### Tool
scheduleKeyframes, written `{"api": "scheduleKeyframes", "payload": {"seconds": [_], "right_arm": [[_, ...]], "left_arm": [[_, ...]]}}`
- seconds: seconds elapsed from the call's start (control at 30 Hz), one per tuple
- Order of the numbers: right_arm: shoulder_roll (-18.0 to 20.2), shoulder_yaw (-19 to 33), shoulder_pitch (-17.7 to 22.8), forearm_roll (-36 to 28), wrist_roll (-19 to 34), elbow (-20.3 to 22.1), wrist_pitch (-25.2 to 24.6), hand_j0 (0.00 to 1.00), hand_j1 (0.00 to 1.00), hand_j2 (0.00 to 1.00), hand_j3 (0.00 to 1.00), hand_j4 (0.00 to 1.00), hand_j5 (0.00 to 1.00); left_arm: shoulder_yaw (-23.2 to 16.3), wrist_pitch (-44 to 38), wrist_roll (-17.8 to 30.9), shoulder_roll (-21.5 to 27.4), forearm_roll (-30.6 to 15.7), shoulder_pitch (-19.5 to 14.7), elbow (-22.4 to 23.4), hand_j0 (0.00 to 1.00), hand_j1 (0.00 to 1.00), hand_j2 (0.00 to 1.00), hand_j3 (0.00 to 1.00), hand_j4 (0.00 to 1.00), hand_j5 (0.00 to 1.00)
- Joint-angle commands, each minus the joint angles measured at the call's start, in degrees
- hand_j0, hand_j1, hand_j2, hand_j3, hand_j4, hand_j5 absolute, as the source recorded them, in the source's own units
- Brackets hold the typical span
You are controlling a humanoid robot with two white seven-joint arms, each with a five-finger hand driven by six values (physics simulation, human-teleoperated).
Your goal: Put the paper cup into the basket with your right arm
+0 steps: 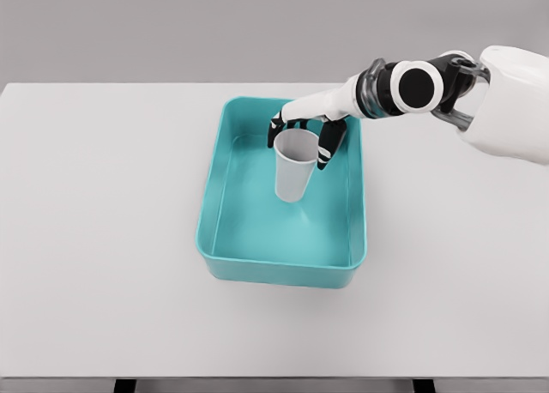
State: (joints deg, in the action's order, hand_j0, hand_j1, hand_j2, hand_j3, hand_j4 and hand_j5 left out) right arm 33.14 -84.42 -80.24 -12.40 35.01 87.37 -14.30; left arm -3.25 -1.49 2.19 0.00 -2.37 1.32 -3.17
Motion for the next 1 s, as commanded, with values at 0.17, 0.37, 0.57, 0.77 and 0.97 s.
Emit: {"api": "scheduleKeyframes", "payload": {"seconds": [0.17, 0.37, 0.57, 0.77, 0.97], "right_arm": [[-0.01, -0.05, -0.09, 0.1, -0.01, 0.52, 0.15, 0.84, 0.84, 0.84, 0.84, 0.84, 0.84], [-0.01, -0.05, -0.18, 0.1, -0.01, 0.6, 0.06, 0.87, 0.87, 0.87, 0.87, 0.87, 0.87], [0.08, -0.14, -0.26, 0.1, -0.01, 0.95, 0.15, 0.87, 0.87, 0.87, 0.87, 0.87, 0.87], [3.42, 0.74, -2.81, -0.08, -0.01, 4.56, 0.06, 0.95, 0.95, 0.95, 0.95, 0.95, 0.95], [8.6, 9.44, -2.37, -0.08, -0.01, 9.13, 0.15, 0.98, 0.98, 0.98, 0.98, 0.98, 0.98]], "left_arm": [[0.0, 0.0, 0.01, 0.0, 0.0, 0.0, 0.01, 1.0, 1.0, 1.0, 1.0, 1.0, 1.0], [0.0, 0.0, 0.01, 0.0, 0.0, -0.09, 0.01, 1.0, 1.0, 1.0, 1.0, 1.0, 1.0], [0.0, 0.0, 0.01, 0.0, 0.0, 0.0, 0.01, 1.0, 1.0, 1.0, 1.0, 1.0, 1.0], [0.0, 0.0, -0.08, 0.0, 0.0, 0.0, 0.01, 1.0, 1.0, 1.0, 1.0, 1.0, 1.0], [0.0, 0.0, 0.01, 0.0, 0.0, 0.0, 0.01, 1.0, 1.0, 1.0, 1.0, 1.0, 1.0]]}}
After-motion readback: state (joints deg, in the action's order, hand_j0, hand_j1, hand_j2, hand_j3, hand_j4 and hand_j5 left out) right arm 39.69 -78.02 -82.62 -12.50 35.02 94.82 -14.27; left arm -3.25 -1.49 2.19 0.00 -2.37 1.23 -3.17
